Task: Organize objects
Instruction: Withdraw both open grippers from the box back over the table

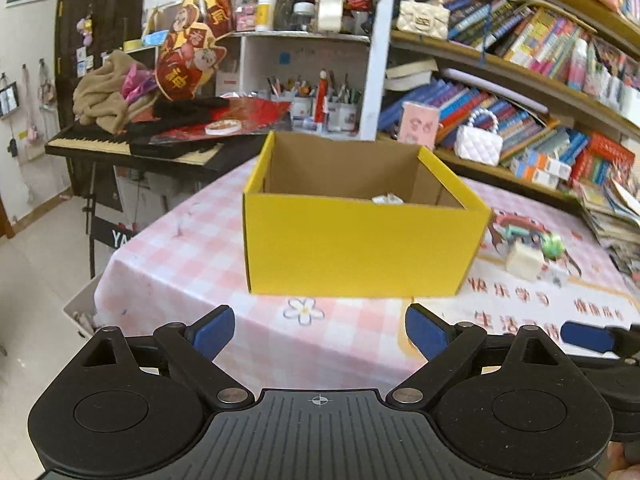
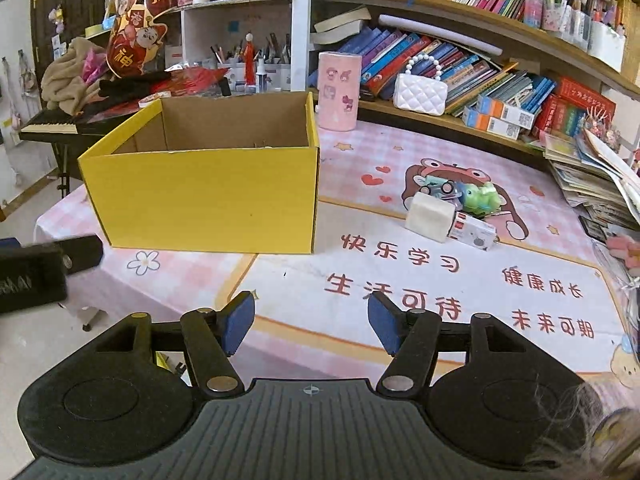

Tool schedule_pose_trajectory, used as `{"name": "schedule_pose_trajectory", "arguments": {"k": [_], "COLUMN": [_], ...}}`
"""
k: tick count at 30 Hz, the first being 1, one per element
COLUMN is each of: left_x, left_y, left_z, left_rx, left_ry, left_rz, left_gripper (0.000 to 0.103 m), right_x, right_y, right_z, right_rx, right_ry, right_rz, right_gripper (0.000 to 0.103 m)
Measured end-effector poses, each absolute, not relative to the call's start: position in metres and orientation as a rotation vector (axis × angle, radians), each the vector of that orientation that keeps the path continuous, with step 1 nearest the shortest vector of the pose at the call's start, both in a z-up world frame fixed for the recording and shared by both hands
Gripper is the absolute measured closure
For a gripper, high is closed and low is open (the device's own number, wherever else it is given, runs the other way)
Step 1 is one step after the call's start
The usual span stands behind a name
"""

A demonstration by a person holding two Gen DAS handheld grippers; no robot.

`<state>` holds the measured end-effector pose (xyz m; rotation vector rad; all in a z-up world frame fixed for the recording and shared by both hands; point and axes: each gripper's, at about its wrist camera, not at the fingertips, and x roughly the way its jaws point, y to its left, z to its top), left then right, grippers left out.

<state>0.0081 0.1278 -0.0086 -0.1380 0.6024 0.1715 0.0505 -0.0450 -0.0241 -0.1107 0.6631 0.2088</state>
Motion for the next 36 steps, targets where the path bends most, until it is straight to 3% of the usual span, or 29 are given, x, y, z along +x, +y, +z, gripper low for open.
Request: {"name": "schedule_pose_trajectory", "arguments": {"k": [36], "left_x": [0.040], "left_y": [-0.015], "left_z": [-0.030], "left_rx": [0.027], "left_ry": [0.718], "left_rz": [-0.281], "left_gripper": [0.008], "right_x": [0.000], "right_y": [-0.180], "right_z": [-0.040], "right_rx": [0.050], "right_ry": [0.746], "right_rz": [-0.216], "right_gripper": [0.034]}}
